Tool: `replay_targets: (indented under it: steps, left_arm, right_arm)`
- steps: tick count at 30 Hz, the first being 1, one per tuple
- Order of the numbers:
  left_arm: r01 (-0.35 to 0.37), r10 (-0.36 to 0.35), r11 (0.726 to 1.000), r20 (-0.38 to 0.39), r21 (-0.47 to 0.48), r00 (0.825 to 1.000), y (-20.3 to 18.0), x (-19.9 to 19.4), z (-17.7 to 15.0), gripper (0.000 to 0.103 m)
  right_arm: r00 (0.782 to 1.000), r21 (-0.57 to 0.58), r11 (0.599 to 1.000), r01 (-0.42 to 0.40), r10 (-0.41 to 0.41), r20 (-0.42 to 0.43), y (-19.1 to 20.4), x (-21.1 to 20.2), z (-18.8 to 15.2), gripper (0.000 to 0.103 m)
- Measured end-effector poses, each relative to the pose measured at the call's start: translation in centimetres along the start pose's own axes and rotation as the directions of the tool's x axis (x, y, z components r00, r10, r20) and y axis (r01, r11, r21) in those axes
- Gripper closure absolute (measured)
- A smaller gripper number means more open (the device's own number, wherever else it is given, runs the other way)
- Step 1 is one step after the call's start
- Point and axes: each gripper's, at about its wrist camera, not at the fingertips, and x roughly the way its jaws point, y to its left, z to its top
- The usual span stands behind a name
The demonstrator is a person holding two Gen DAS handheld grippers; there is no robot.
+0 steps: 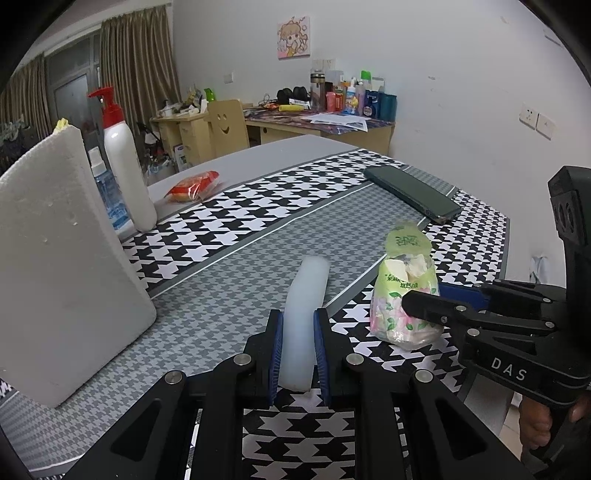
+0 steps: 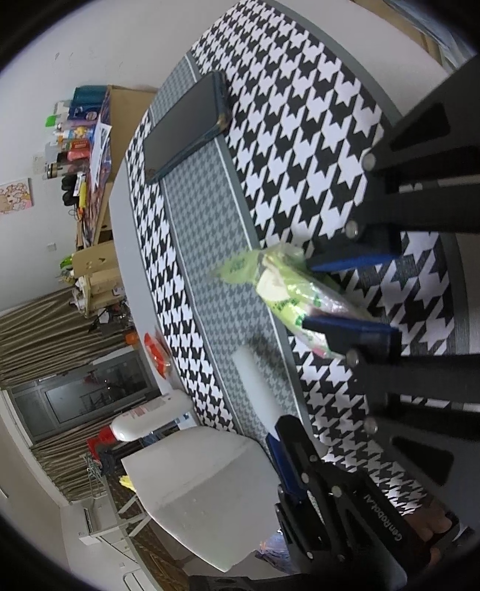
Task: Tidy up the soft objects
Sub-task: 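Lift the foam roll with the left gripper while the right lifts the tissue bag toward the box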
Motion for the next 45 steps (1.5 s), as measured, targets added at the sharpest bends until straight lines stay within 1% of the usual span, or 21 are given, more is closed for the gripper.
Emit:
replay_targets:
  steps: [2,6,8,10,14,22,31,35,39,41,45]
  left_arm:
    - [-0.003,0.003,1.0,0.004,0.001,1.0,0.0,-0.2,0.0,0.085]
    - [-0.008,0.008,1.0,0.016,-0.003,1.0,0.1,-0.7,0.1,0.085]
    - [-0.01,0.011,1.0,0.025,-0.007,1.0,0.2,-1.1,0.1,0.085]
    - [-0.01,0.011,1.0,0.032,-0.009,0.999,0.3,-1.4,0.1,0.085]
    - [-0.018,0.019,1.0,0.042,-0.012,0.999,0.5,-1.8,0.0,0.085]
    - [-0.034,0.036,0.999,0.072,-0.021,0.997,0.9,-3.1,0.0,0.085]
    - [-0.054,0.055,0.998,0.111,-0.016,0.992,1.1,-5.2,-0.1,0.085]
    - [-0.039,0.041,0.999,0.116,-0.016,0.992,1.3,-5.9,0.1,0.085]
    - [-0.056,0.057,0.998,0.126,-0.005,0.99,1.3,-6.5,0.2,0.085]
    - [-0.077,0.076,0.997,0.134,0.001,0.988,1.4,-6.8,0.2,0.085]
    - [-0.08,0.08,0.997,0.145,-0.009,0.986,1.7,-7.3,0.5,0.085]
  right_arm:
    - [1.0,0.0,1.0,0.001,-0.001,0.013,0.1,-0.3,0.1,0.08]
    - [0.999,-0.002,1.0,0.001,-0.001,0.032,0.2,-1.0,0.3,0.081]
    - [0.999,-0.005,1.0,0.004,-0.004,0.041,0.3,-1.4,0.4,0.085]
    - [0.999,-0.012,1.0,0.006,-0.005,0.052,0.5,-1.8,0.4,0.086]
    - [0.998,-0.026,1.0,0.011,-0.009,0.055,0.7,-2.0,0.4,0.089]
    - [0.996,-0.044,0.999,0.01,-0.006,0.088,1.4,-3.0,0.7,0.09]
    - [0.991,-0.083,0.996,-0.007,0.018,0.132,2.6,-4.3,1.4,0.09]
    - [0.99,-0.096,0.995,-0.009,0.022,0.141,3.0,-4.4,1.7,0.09]
    - [0.989,-0.11,0.994,-0.008,0.024,0.149,3.5,-4.5,2.0,0.09]
    - [0.987,-0.123,0.992,-0.008,0.027,0.16,3.8,-4.7,2.2,0.09]
    - [0.983,-0.137,0.99,-0.018,0.043,0.176,4.3,-5.1,2.6,0.09]
